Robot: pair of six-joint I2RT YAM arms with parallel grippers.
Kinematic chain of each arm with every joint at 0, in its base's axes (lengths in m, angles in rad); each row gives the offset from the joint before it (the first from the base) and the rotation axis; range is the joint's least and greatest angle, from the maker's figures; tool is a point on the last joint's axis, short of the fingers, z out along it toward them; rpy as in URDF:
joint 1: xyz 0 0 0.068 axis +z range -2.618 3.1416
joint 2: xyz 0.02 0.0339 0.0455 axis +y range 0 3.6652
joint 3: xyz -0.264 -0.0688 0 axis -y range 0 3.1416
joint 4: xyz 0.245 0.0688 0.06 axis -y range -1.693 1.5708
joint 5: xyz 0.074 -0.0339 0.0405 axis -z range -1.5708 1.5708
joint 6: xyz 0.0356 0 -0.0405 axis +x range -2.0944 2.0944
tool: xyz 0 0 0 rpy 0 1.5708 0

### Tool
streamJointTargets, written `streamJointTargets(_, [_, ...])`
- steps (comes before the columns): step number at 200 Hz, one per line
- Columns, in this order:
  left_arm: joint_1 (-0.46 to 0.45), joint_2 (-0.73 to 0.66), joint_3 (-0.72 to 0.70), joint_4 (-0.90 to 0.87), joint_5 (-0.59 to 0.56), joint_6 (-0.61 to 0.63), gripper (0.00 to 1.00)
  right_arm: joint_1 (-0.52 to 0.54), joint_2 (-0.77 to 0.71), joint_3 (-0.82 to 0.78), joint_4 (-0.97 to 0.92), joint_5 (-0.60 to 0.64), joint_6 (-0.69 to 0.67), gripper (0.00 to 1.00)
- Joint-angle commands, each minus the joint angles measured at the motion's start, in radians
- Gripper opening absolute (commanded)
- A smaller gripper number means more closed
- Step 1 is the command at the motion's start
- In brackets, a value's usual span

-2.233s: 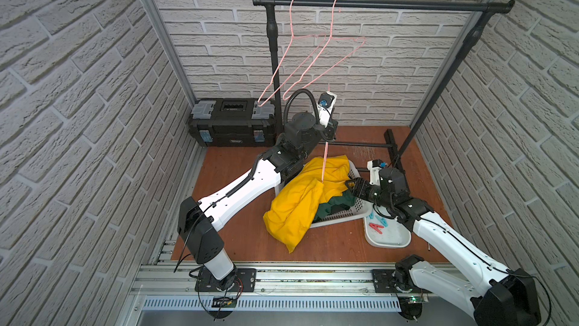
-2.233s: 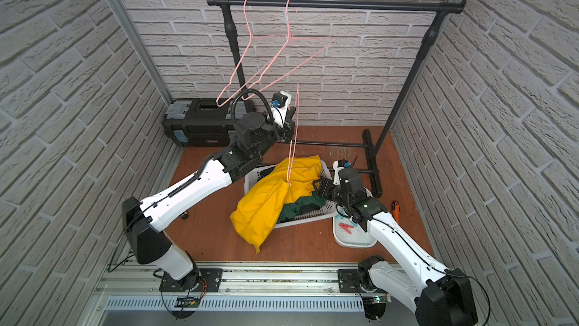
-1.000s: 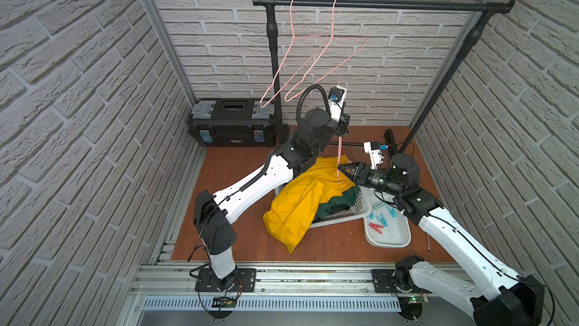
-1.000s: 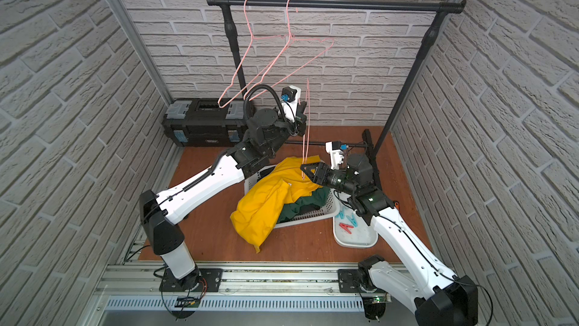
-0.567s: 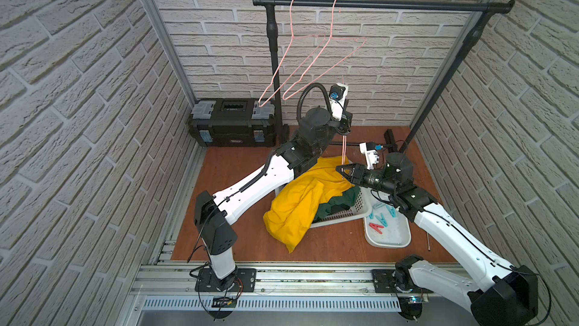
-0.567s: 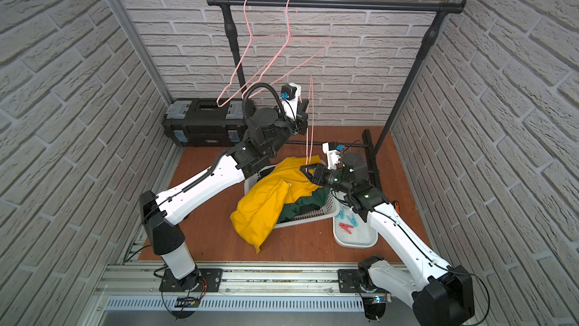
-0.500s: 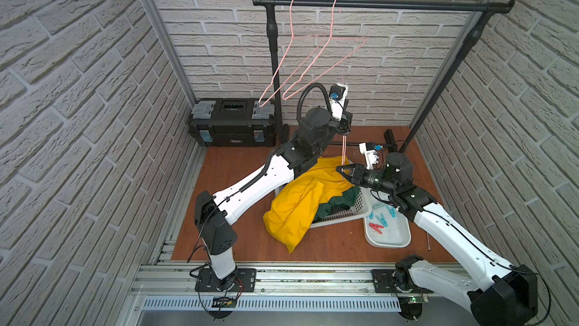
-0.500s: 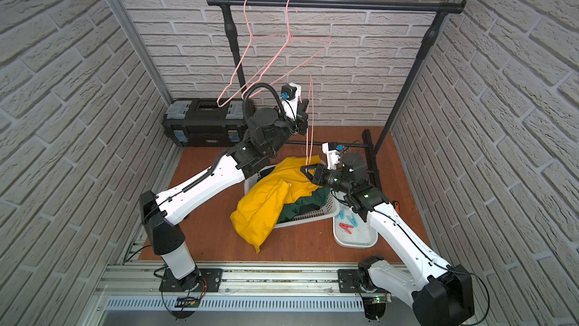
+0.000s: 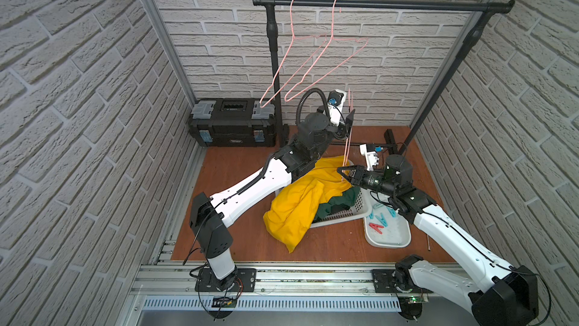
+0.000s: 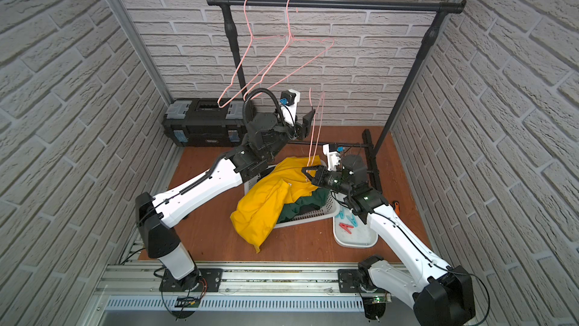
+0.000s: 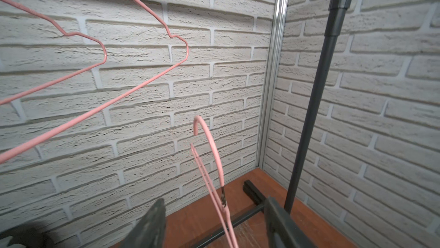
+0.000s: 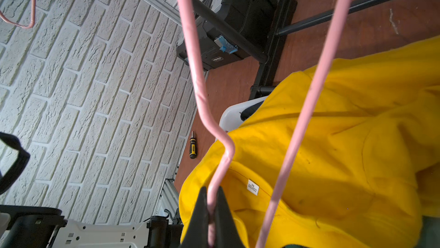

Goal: Remove the clothespins securing t-shirts to the hanger
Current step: Place the hanger on the clothes rail.

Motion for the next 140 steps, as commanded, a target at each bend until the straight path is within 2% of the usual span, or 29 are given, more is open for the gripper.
streamJointTargets(1, [0.004, -0.083, -0.04, -0.013, 0.007, 0.005, 0.85, -0.012, -0.018, 0.041, 0.015, 0.019, -0.014, 0.03])
streamJointTargets(11, [0.007, -0.109, -0.065, -0.044, 0.007, 0.007, 0.96, -0.018, -0.015, 0.053, 0.003, 0.018, -0.017, 0.02])
streamJointTargets(15, [0.008, -0.121, -0.076, -0.057, 0.007, 0.005, 0.98, -0.02, -0.014, 0.058, -0.001, 0.017, -0.018, 0.03])
streamJointTargets(41, [0.009, -0.2, -0.156, -0.136, 0.014, 0.003, 0.98, -0.045, -0.007, 0.089, -0.011, 0.013, -0.017, 0.02])
streamJointTargets(78, [0.013, -0.29, -0.245, -0.346, 0.017, -0.015, 0.98, -0.09, 0.022, 0.179, -0.034, -0.011, -0.02, 0.03])
streamJointTargets(97, [0.016, -0.359, -0.342, -0.436, 0.027, -0.04, 0.98, -0.115, 0.04, 0.238, -0.064, -0.025, -0.029, 0.02])
streamJointTargets(140, [0.031, -0.469, -0.484, -0.607, 0.15, -0.133, 0.98, -0.172, 0.094, 0.375, -0.122, -0.066, -0.046, 0.03])
